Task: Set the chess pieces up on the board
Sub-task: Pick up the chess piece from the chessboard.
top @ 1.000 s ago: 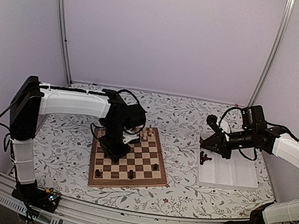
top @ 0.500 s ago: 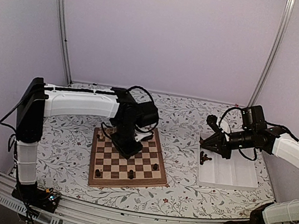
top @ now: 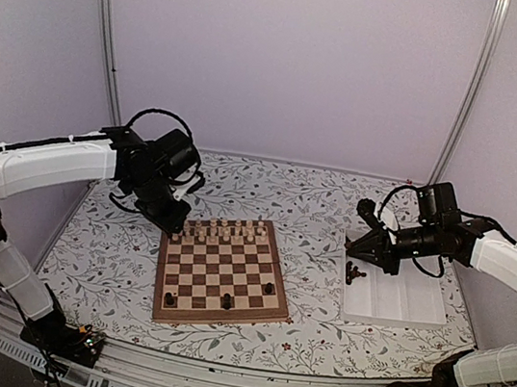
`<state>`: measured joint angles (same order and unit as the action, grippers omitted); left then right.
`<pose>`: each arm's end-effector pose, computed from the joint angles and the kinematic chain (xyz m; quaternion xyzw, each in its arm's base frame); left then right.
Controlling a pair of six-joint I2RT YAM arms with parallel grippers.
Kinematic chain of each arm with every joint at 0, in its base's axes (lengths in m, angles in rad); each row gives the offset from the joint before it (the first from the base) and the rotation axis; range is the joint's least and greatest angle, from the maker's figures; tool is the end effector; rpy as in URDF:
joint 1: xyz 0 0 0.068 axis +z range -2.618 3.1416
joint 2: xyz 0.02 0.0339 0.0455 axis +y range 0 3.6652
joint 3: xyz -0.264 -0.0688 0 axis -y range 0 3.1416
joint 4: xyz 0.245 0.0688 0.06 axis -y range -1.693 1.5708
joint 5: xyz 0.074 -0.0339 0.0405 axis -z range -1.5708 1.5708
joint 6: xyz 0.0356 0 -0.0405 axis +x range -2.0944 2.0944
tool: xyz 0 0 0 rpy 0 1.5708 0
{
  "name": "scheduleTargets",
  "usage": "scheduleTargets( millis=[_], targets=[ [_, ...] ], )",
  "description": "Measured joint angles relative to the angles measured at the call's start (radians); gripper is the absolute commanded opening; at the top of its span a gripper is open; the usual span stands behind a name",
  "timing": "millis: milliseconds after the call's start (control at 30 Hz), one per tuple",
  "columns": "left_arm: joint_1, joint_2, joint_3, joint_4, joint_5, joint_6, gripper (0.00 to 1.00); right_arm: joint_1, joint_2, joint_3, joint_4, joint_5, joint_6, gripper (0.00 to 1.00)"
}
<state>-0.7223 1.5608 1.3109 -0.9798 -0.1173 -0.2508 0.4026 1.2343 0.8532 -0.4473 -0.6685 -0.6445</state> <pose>0.2325 -0.1993 0.2720 0.2201 0.9589 -0.0282 0.1768 0.2227 0.1188 0.2522 -0.5432 0.7029 0.2621 0.3770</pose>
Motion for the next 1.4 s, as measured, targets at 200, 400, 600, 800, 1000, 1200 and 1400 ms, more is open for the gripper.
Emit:
scheduleTargets(
  millis=[200, 400, 600, 800, 1000, 1200, 1400],
  targets=[
    [0.148, -0.017, -0.168, 0.133, 0.032, 0.05, 0.35, 0.0, 0.005, 0.0, 0.0, 0.0, 0.0, 0.07],
    [0.261, -0.018, -0.24, 0.238, 0.07, 0.131, 0.37, 0.0, 0.013, 0.0, 0.0, 0.0, -0.001, 0.07],
    [0.276, -0.003, -0.246, 0.323, 0.114, 0.198, 0.36, 0.0, 0.02, 0.0, 0.0, 0.0, -0.003, 0.07],
    [0.278, 0.071, -0.246, 0.382, 0.139, 0.246, 0.33, 0.0, 0.025, 0.0, 0.0, 0.0, -0.004, 0.07],
    [0.279, 0.102, -0.246, 0.393, 0.14, 0.267, 0.31, 0.0, 0.03, 0.0, 0.0, 0.0, -0.004, 0.07],
    [0.279, 0.104, -0.246, 0.399, 0.141, 0.277, 0.31, 0.0, 0.037, 0.0, 0.0, 0.0, -0.005, 0.07],
    [0.28, 0.111, -0.244, 0.412, 0.152, 0.284, 0.33, 0.0, 0.039, 0.0, 0.0, 0.0, -0.005, 0.07]
  ],
)
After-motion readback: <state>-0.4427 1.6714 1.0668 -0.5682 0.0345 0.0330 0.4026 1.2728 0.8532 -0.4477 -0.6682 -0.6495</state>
